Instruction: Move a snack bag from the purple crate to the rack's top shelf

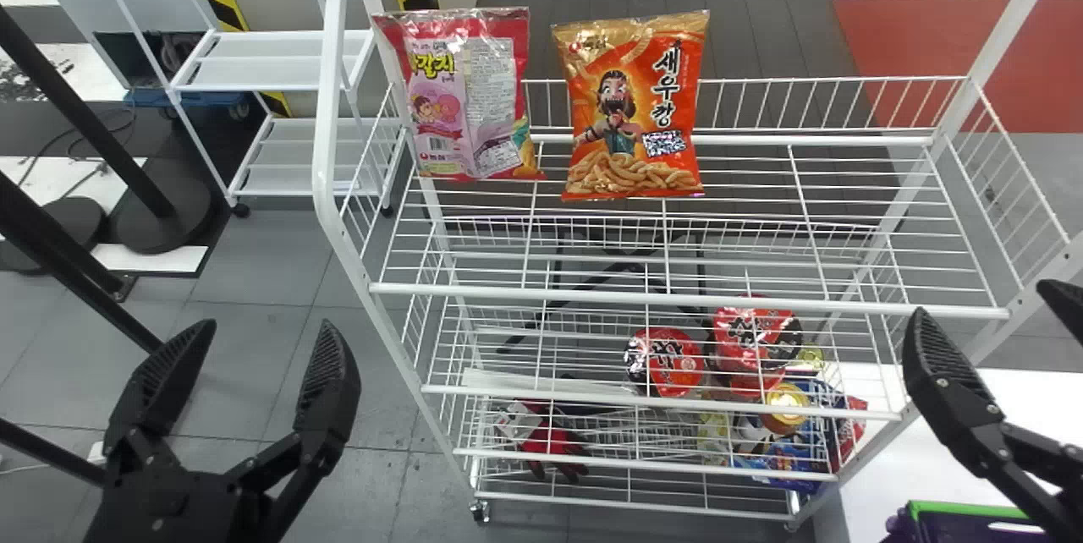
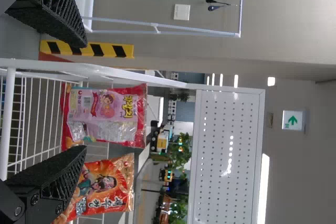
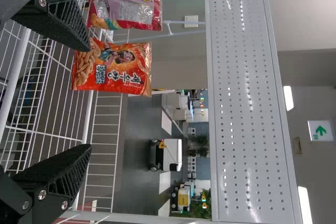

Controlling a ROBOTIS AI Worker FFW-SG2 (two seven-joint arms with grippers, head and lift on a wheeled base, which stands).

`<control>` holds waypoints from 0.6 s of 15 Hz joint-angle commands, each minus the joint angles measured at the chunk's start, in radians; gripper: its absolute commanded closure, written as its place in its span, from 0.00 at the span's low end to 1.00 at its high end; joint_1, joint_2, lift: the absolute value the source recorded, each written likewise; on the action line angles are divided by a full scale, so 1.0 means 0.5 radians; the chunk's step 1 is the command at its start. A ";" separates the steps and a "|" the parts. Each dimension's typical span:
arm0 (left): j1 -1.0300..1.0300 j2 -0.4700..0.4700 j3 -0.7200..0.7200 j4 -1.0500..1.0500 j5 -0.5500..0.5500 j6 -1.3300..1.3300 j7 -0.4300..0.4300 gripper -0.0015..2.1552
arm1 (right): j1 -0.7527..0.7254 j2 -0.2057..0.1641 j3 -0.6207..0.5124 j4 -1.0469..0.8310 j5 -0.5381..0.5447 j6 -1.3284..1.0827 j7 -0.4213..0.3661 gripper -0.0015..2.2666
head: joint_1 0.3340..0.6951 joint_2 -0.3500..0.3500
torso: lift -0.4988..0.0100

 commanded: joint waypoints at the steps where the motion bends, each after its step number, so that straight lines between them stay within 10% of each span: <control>1: -0.001 -0.005 0.000 -0.003 0.000 0.003 0.000 0.06 | -0.005 -0.001 0.003 0.006 0.012 0.000 -0.029 0.08 | 1.00 0.61 | 0.98; 9: -0.001 -0.005 -0.003 -0.009 -0.006 0.003 0.003 0.06 | -0.005 -0.001 0.012 0.003 0.015 0.000 -0.039 0.08 | 1.00 0.60 | 0.98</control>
